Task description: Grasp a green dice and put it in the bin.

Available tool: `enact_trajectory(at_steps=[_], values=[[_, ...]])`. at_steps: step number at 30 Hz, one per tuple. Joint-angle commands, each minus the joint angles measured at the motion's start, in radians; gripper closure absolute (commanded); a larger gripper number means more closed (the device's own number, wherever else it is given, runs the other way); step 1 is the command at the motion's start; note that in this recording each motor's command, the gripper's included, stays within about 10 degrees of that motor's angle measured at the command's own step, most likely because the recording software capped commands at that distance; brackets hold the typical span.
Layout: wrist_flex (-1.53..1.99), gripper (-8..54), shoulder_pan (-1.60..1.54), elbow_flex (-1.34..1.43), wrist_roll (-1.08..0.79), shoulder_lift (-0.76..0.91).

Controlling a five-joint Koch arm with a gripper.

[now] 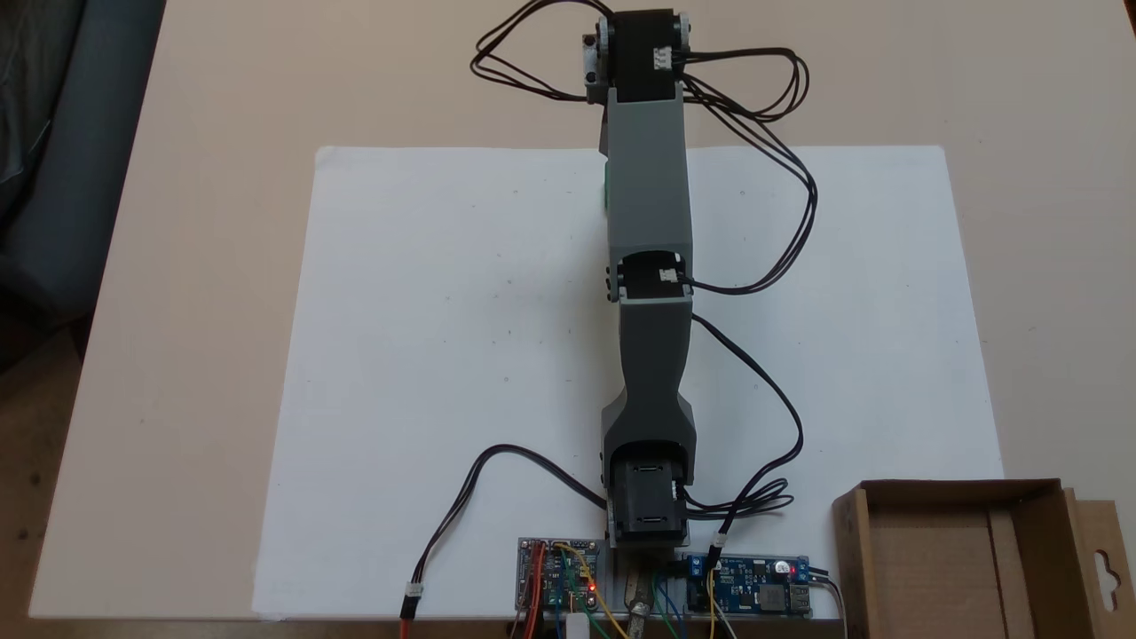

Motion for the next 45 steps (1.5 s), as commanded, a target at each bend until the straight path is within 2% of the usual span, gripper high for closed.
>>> enact_trajectory(at_steps=[1, 38, 45], values=[[0.175, 3.9, -0.017, -0.043, 0.064, 0.029], [0.175, 3.7, -0.018, -0.055, 0.060, -0.193], [0.175, 3.6, -0.018, -0.057, -0.034, -0.215]])
